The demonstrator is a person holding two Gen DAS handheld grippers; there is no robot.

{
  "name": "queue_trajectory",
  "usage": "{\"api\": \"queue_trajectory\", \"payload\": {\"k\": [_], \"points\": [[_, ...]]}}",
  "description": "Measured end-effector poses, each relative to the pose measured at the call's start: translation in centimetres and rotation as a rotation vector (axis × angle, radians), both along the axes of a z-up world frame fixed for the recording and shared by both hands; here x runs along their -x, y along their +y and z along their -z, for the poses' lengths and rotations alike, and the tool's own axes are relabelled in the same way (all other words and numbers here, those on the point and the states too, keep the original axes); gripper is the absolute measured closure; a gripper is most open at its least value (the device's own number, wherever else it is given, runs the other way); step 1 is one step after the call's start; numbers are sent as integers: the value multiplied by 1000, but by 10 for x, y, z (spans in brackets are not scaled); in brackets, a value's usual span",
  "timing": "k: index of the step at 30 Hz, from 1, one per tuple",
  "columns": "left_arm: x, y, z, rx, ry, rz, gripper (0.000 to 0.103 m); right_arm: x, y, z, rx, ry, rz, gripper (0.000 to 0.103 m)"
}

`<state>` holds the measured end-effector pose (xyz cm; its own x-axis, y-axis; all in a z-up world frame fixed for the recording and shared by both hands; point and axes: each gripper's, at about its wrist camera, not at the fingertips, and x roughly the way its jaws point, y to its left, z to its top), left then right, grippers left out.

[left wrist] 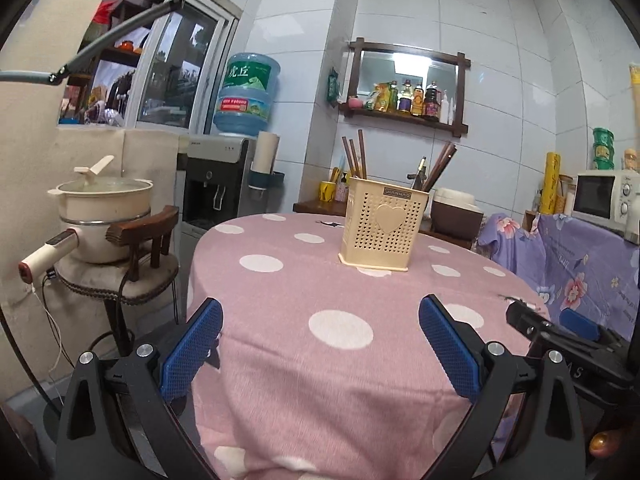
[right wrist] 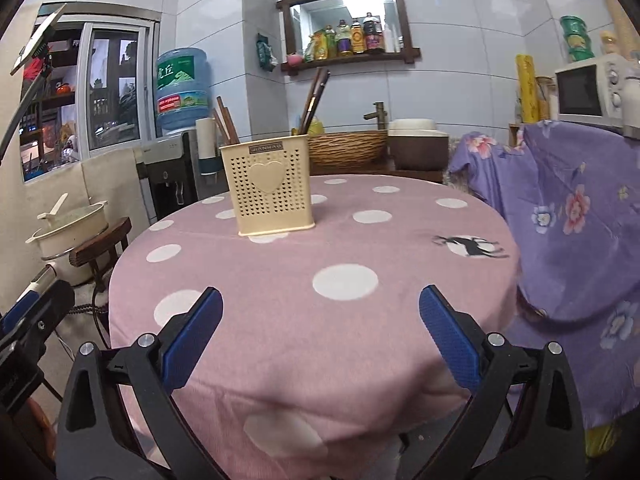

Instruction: Organize utensils

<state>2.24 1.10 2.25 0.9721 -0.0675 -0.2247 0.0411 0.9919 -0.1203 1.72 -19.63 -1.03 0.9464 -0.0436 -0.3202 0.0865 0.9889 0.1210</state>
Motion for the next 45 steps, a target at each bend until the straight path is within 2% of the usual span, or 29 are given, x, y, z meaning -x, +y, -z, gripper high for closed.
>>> {"api": "queue_trajectory", "payload": {"k": [3,9,14,45], "points": [[9,-4,7,-46,10,6,6,23,4,5,37,-27,17,6],[24,0,15,-6,-23,4,6,49,10,11,37,-43,4,6],[30,5,16,21,-42,-14,5,52,14,13,41,-39,-26,6],[33,6,20,19,-34,-25,5,56,17,13,49,-62,-43,6]]}}
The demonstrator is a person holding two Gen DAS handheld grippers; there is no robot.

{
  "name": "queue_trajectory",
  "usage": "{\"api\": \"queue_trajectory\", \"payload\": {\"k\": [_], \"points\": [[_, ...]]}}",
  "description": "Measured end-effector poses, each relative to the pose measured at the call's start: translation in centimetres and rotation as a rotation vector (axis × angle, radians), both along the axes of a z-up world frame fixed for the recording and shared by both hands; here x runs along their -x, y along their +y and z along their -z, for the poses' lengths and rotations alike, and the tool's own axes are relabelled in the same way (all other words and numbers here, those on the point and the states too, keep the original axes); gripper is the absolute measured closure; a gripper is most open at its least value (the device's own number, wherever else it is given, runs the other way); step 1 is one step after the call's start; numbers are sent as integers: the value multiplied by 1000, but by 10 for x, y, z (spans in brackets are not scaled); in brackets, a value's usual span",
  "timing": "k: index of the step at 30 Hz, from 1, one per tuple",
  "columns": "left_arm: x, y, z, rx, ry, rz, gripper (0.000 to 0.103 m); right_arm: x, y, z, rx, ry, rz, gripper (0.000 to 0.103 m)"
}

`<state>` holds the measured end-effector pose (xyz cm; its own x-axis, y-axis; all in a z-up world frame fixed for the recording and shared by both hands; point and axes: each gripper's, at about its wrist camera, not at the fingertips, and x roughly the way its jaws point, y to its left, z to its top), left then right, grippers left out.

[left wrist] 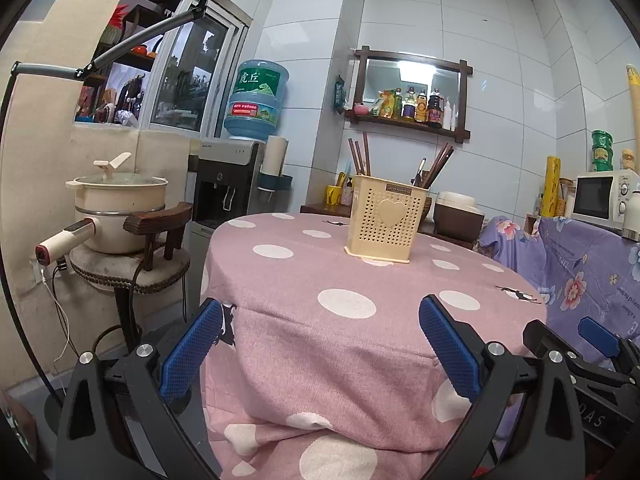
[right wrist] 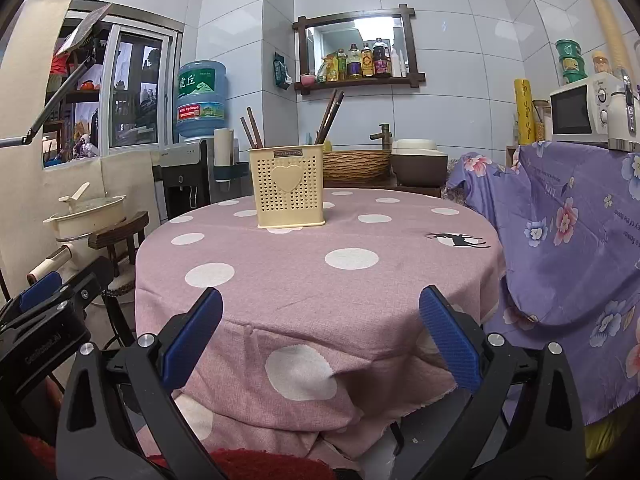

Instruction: Organize utensils

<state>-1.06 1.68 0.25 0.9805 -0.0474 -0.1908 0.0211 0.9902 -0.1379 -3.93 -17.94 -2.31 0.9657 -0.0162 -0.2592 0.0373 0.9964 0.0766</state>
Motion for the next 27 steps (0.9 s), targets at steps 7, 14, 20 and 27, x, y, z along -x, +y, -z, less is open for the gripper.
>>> {"api": "queue_trajectory", "payload": {"k": [7,14,20,27], "points": [[0,0,0,1,1,-1,5,0,0,0,1,1,-1,6],[0,-1,-1,0,1,0,5,0,1,0,1,0,0,6],[1,-1,0,-1,4,0,5,0,1,1,1,2,0,6],[1,-2,7,-6,18,2,5,0,0,1,2,2,-1,6]]}}
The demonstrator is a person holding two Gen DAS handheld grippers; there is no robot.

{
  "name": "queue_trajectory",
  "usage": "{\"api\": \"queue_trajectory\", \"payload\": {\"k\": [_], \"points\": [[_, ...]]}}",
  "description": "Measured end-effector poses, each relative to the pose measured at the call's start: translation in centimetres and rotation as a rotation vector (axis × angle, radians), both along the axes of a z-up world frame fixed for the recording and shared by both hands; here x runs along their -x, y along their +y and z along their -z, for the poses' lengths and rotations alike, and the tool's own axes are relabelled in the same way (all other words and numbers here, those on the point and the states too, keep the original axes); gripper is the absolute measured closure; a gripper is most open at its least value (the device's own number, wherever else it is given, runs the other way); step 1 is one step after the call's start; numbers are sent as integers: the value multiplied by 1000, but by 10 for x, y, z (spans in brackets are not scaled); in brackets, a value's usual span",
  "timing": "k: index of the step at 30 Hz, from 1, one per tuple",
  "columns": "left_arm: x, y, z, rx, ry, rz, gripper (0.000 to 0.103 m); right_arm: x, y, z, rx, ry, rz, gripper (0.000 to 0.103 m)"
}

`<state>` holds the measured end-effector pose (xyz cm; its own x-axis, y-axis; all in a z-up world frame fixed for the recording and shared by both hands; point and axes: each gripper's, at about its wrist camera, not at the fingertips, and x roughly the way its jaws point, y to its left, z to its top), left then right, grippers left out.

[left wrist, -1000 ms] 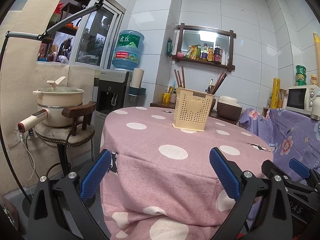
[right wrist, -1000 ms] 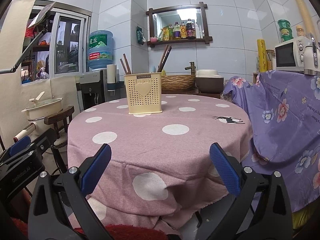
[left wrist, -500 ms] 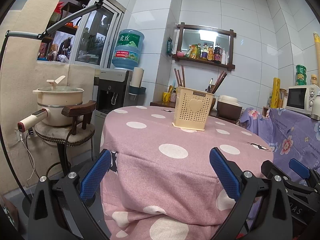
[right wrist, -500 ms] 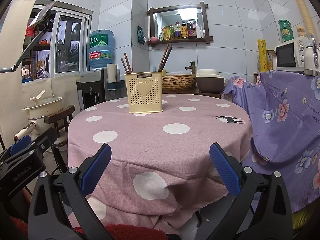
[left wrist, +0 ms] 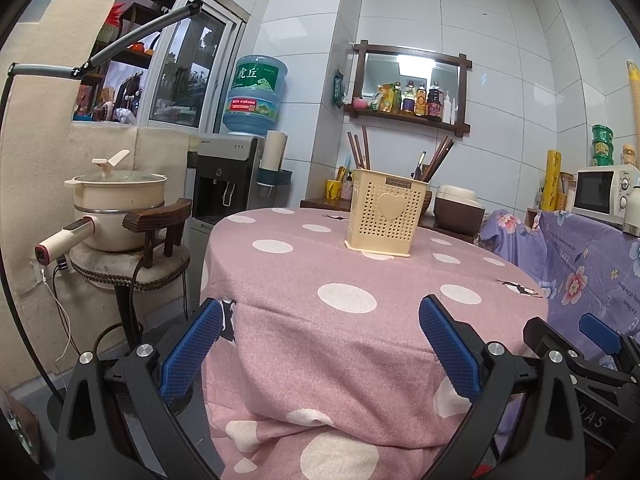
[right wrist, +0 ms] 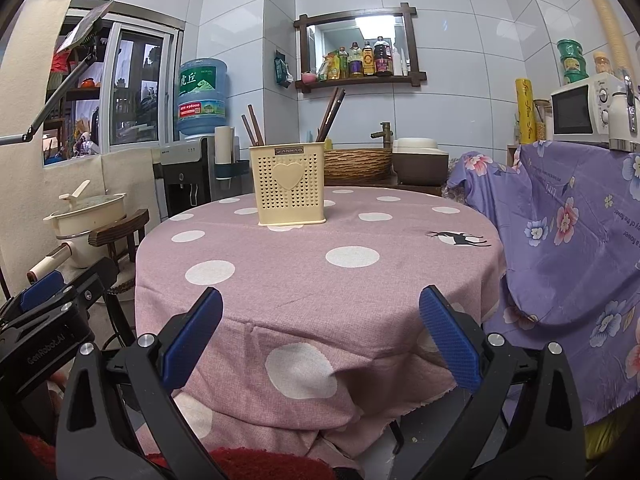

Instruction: Organize utensils

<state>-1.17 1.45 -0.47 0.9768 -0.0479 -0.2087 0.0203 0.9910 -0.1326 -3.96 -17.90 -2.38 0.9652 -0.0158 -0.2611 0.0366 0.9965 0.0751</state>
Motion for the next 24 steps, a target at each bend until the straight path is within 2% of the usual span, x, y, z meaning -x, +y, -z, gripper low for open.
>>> {"api": "queue_trajectory", "payload": {"k": [24], "points": [[0,3,2,3,18,2,5,0,-1,-1,0,1,-1,6]]}}
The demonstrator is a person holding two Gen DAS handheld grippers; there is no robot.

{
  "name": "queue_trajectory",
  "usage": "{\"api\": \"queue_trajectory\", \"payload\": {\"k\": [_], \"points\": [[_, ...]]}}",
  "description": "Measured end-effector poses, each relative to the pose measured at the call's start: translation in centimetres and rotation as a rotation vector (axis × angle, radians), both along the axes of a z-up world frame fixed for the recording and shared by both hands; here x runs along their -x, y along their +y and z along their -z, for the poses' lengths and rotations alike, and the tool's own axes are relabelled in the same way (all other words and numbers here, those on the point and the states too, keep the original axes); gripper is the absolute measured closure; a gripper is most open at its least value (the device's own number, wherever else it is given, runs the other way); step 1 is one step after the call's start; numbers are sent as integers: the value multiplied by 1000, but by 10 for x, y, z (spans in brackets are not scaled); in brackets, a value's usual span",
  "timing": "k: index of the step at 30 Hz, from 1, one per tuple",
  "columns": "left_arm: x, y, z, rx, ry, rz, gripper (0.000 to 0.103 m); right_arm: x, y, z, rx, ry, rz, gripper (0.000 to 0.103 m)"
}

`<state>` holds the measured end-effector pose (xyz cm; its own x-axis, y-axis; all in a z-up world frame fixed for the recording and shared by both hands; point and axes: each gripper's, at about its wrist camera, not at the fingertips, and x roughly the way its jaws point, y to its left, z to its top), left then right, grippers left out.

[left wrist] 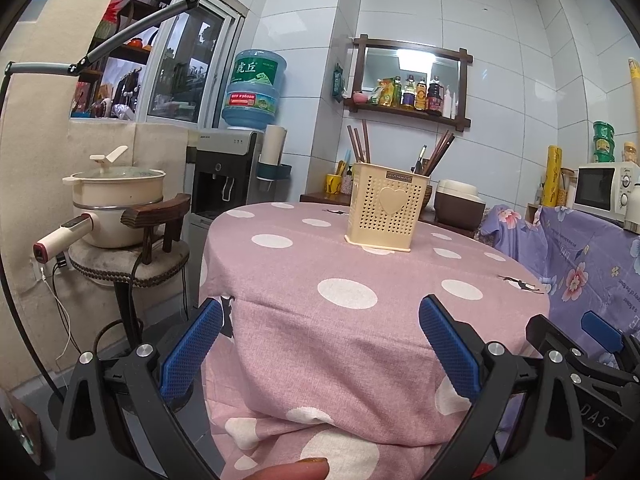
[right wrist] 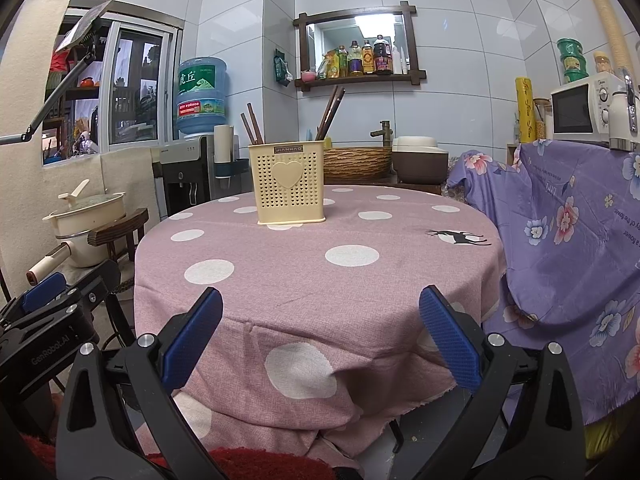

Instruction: Organize utensils

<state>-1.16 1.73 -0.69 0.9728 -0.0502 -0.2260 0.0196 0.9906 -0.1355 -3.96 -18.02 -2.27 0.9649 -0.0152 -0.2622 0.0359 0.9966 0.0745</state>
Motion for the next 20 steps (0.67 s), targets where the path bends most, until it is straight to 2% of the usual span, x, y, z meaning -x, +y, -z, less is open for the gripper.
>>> {"api": "queue_trajectory", "payload": {"k": [20], "points": [[-4,2,2,-3,24,-8,5,0,-1,2,0,2,-1,6]]}}
